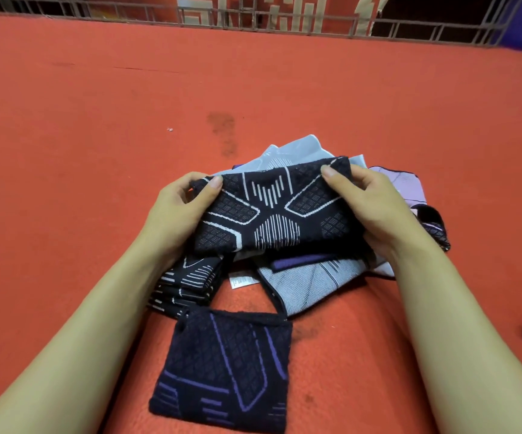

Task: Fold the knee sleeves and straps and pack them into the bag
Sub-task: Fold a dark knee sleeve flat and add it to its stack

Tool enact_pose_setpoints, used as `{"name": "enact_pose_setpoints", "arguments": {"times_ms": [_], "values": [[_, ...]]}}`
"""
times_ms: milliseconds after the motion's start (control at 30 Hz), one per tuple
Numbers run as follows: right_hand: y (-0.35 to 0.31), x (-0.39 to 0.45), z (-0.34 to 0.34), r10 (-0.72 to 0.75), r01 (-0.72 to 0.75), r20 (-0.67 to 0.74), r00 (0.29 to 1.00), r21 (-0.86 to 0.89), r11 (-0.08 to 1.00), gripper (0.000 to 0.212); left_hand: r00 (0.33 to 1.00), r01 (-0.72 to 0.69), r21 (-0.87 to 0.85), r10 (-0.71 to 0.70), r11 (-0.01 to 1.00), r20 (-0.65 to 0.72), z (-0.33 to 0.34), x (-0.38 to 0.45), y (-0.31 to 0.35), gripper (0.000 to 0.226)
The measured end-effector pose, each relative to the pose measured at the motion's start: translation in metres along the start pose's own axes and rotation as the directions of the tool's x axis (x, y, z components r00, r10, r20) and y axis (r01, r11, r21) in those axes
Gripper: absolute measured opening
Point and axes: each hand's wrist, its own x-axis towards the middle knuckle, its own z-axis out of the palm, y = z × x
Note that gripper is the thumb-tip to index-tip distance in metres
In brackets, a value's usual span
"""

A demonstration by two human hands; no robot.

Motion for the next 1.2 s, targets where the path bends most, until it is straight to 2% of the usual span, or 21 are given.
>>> {"name": "enact_pose_setpoints", "arguments": {"times_ms": [100, 200, 367, 500, 567, 600, 633, 667, 700, 733, 800, 867, 900, 967, 1067, 1133, 1200], "values": [[-0.008, -0.002, 0.000, -0.042, 0.041, 0.009, 0.999, 0.086, 0.996, 0.020, 0.997, 0.066, -0.228, -0.052, 0.971, 0.065, 0.001, -0.002, 0.008, 0.021], [-0.015, -0.002, 0.002, -0.084, 0.083, 0.008, 0.996, 0.069, 0.994, 0.018, 0.987, 0.157, -0.397, -0.125, 0.904, 0.104, -0.001, -0.001, 0.015, 0.034], [-0.003, 0.003, 0.008, -0.037, 0.035, -0.082, 0.996, -0.023, 0.999, 0.014, 0.967, 0.256, -0.376, -0.235, 0.891, 0.102, 0.005, -0.002, 0.012, 0.023], [0.007, 0.005, 0.005, -0.031, 0.022, -0.072, 0.997, -0.125, 0.992, 0.022, 0.962, 0.273, -0.393, -0.249, 0.878, 0.112, 0.004, -0.001, 0.012, 0.044], [0.006, 0.007, 0.004, -0.017, 0.006, -0.090, 0.996, -0.119, 0.993, 0.025, 0.974, 0.226, -0.328, -0.204, 0.917, 0.100, 0.002, -0.002, 0.011, 0.053], [0.006, 0.008, 0.003, -0.012, -0.005, -0.114, 0.993, -0.148, 0.989, 0.028, 0.987, 0.151, -0.226, -0.132, 0.963, 0.097, 0.000, -0.003, 0.009, 0.056], [0.004, 0.008, 0.003, -0.021, -0.014, -0.155, 0.988, -0.224, 0.974, 0.034, 0.994, 0.035, -0.060, -0.029, 0.998, 0.102, -0.002, -0.002, 0.006, 0.057], [0.001, 0.009, 0.002, -0.057, -0.013, -0.197, 0.979, -0.339, 0.941, 0.041, 0.988, -0.101, 0.131, 0.084, 0.986, 0.127, -0.005, -0.001, 0.003, 0.052], [-0.002, 0.008, 0.002, -0.125, 0.014, -0.210, 0.970, -0.465, 0.885, 0.046, 0.969, -0.222, 0.301, 0.175, 0.927, 0.177, -0.007, -0.001, 0.002, 0.045], [-0.004, 0.006, 0.002, -0.205, 0.071, -0.173, 0.963, -0.574, 0.816, 0.050, 0.944, -0.308, 0.419, 0.220, 0.854, 0.245, -0.009, -0.002, 0.002, 0.039], [-0.010, 0.001, 0.004, -0.272, 0.194, 0.003, 0.962, -0.709, 0.678, 0.052, 0.880, -0.418, 0.501, 0.201, 0.757, 0.431, -0.010, -0.003, 0.003, 0.038], [-0.016, -0.003, 0.006, -0.219, 0.304, 0.215, 0.952, -0.763, 0.571, 0.050, 0.816, -0.455, 0.519, 0.106, 0.723, 0.568, -0.010, -0.007, 0.004, 0.047], [-0.016, -0.005, 0.007, -0.174, 0.359, 0.317, 0.932, -0.759, 0.543, 0.050, 0.804, -0.458, 0.530, 0.079, 0.714, 0.589, -0.011, -0.007, 0.004, 0.050], [-0.015, -0.007, 0.010, -0.077, 0.420, 0.452, 0.889, -0.735, 0.533, 0.057, 0.814, -0.474, 0.534, 0.117, 0.700, 0.569, -0.010, -0.008, 0.002, 0.046], [-0.015, -0.008, 0.015, 0.018, 0.404, 0.465, 0.885, -0.788, 0.465, 0.058, 0.864, -0.421, 0.415, 0.217, 0.807, 0.454, -0.005, -0.008, 0.004, 0.024], [-0.017, -0.008, 0.019, -0.042, 0.415, 0.435, 0.899, -0.820, 0.393, 0.039, 0.916, -0.347, 0.322, 0.244, 0.881, 0.318, -0.002, -0.009, 0.008, 0.016], [-0.025, -0.009, 0.022, -0.186, 0.447, 0.407, 0.894, -0.806, 0.387, 0.023, 0.932, -0.342, 0.250, 0.294, 0.906, 0.212, 0.001, -0.010, 0.013, 0.016]]}}
